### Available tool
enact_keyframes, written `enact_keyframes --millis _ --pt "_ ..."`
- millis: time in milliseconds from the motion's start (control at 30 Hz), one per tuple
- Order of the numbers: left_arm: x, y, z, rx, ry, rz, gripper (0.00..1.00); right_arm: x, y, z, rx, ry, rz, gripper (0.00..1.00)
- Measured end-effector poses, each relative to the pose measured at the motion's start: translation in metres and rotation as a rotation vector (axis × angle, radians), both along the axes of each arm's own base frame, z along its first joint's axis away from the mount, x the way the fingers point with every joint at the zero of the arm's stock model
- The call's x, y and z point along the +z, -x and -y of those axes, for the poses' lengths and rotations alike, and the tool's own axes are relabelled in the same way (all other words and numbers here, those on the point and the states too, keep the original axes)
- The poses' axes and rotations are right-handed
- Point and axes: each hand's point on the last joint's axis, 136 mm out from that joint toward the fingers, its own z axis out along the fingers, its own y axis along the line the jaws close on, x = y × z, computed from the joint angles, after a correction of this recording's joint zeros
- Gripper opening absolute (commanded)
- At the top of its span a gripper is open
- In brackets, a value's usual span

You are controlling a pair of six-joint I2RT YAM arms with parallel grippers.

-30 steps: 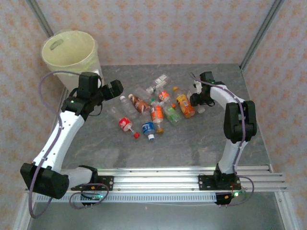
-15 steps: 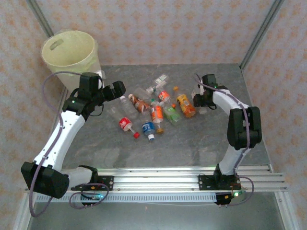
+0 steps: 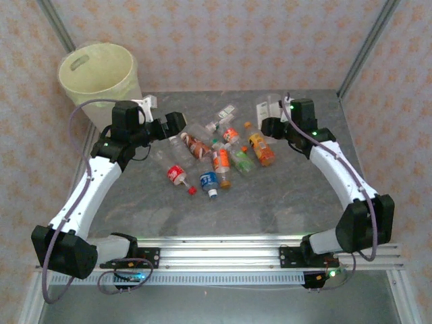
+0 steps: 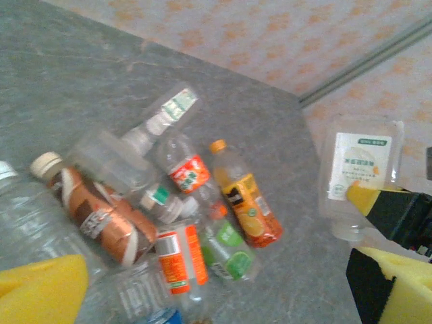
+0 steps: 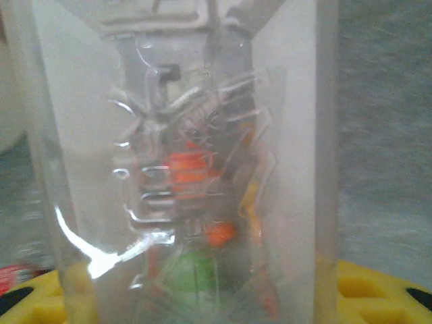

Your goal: Put the plastic bottles in the bin

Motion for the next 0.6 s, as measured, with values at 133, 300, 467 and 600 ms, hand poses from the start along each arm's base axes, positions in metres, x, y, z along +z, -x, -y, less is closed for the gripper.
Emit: enact_keyframes --millis 133,300,467,600 --pt "0.013 0.003 0.013 -0.068 0.057 0.035 1.0 0.022 0.013 -0.038 0.086 -0.135 0.033 0.24" --pt "0.033 0.01 0.033 -0.183 0.152 0.079 1.0 0.045 0.029 -0.082 0.207 -0.293 0.04 0.24" --pt "0.054 0.019 0.057 -0.316 0.244 0.134 1.0 0.074 0.05 -0.121 0.365 -0.428 0.064 0.23" --pt "0.071 0.026 0.071 -0.409 0.293 0.186 1.0 0.098 0.063 -0.136 0.463 -0.527 0.088 0.23"
